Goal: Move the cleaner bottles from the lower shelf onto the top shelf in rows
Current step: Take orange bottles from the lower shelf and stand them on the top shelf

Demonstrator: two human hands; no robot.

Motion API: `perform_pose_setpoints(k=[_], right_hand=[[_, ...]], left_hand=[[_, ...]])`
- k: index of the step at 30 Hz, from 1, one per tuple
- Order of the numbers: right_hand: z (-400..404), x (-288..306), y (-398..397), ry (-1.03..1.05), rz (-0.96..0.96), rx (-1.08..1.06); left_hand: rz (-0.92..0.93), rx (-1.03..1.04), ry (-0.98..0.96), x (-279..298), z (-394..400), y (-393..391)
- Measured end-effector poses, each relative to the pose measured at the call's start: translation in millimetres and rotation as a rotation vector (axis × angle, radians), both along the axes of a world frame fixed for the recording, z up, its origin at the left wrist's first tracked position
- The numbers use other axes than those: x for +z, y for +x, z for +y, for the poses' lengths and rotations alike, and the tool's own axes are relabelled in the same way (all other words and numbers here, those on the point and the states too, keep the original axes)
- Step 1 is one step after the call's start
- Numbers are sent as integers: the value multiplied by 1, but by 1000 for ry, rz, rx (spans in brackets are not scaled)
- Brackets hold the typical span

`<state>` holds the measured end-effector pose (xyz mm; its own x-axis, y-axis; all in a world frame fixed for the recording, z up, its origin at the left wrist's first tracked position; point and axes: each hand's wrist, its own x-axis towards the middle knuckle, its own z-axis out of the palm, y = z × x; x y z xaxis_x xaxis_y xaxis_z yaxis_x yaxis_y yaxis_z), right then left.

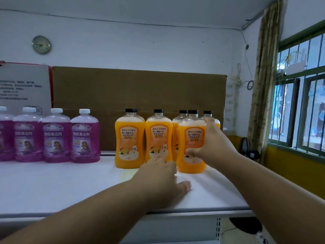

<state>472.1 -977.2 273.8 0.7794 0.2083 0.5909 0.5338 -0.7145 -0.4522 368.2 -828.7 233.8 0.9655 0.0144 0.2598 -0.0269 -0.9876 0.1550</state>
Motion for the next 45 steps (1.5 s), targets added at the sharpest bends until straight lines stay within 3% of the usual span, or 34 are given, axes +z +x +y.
perform_pose_setpoints(k=[21,26,31,36,40,45], right_hand=[[21,-18,40,1,-70,-51],[16,-20,26,-24,-247,-98],[12,-6,-22,-30,-416,18],[29,15,-98,15,-556,189],[76,13,-167,12,-550,331],[178,-17,-265,-3,-443,602]], left_hand=[[-4,15,3,0,-2,0],[-38,8,-40,0,-3,-3],[-167,33,-107,6,-12,-22],[-447,24,-124,-7,7,-90],[-584,99,-106,-24,61,-159],[-526,288,-87,-60,158,-265]])
